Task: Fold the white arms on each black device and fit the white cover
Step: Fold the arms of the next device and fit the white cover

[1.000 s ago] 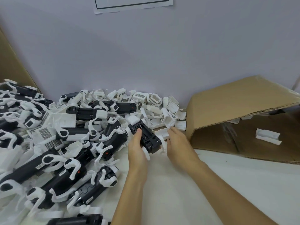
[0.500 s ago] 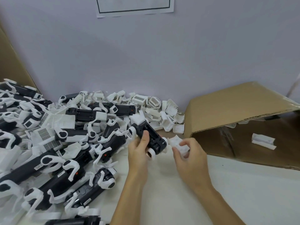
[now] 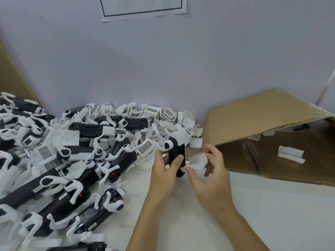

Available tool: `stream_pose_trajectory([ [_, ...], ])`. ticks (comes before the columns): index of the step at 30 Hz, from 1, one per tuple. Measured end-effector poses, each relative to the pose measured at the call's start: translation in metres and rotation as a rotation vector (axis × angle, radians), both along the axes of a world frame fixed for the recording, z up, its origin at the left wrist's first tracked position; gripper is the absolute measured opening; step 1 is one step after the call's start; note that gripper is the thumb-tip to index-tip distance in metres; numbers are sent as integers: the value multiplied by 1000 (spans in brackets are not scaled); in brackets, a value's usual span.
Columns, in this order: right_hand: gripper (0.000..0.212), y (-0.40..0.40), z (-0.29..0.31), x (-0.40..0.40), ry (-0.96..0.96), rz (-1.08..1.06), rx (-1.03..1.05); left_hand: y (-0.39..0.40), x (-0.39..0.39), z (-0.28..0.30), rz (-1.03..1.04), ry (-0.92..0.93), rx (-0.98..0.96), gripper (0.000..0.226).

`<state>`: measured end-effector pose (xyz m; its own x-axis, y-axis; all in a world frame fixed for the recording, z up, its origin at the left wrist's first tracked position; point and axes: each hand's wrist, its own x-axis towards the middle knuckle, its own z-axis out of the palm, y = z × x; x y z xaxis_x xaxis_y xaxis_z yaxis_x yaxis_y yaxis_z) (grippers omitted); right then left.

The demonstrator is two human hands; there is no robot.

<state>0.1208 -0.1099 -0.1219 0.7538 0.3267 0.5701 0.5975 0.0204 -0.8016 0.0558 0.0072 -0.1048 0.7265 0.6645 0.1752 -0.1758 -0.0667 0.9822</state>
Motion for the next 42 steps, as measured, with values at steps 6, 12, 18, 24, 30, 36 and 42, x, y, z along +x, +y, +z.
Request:
stream_pose_trajectory([
  [6, 41, 5, 2, 4, 127, -8, 125, -10, 6, 2, -81, 13, 116, 28],
  [12, 54, 7, 8, 1, 37, -121, 52, -13, 8, 3, -79, -17, 113, 29],
  [18, 49, 11, 3, 4, 57, -106, 48, -16, 9, 3, -142, 4, 65, 30],
  [24, 50, 11, 3, 3, 32, -132, 44, -18, 9, 3, -141, -8, 81, 29],
  [30, 50, 10, 2, 2, -40, -115, 7, -17, 8, 5, -102, -30, 78, 30],
  [36, 55, 9, 5, -1, -61, -129, 53, -19, 7, 8, -121, -45, 60, 32],
  [42, 52, 11, 6, -2, -89, -119, 31, -22, 6, 10, -171, -48, 3, 27],
])
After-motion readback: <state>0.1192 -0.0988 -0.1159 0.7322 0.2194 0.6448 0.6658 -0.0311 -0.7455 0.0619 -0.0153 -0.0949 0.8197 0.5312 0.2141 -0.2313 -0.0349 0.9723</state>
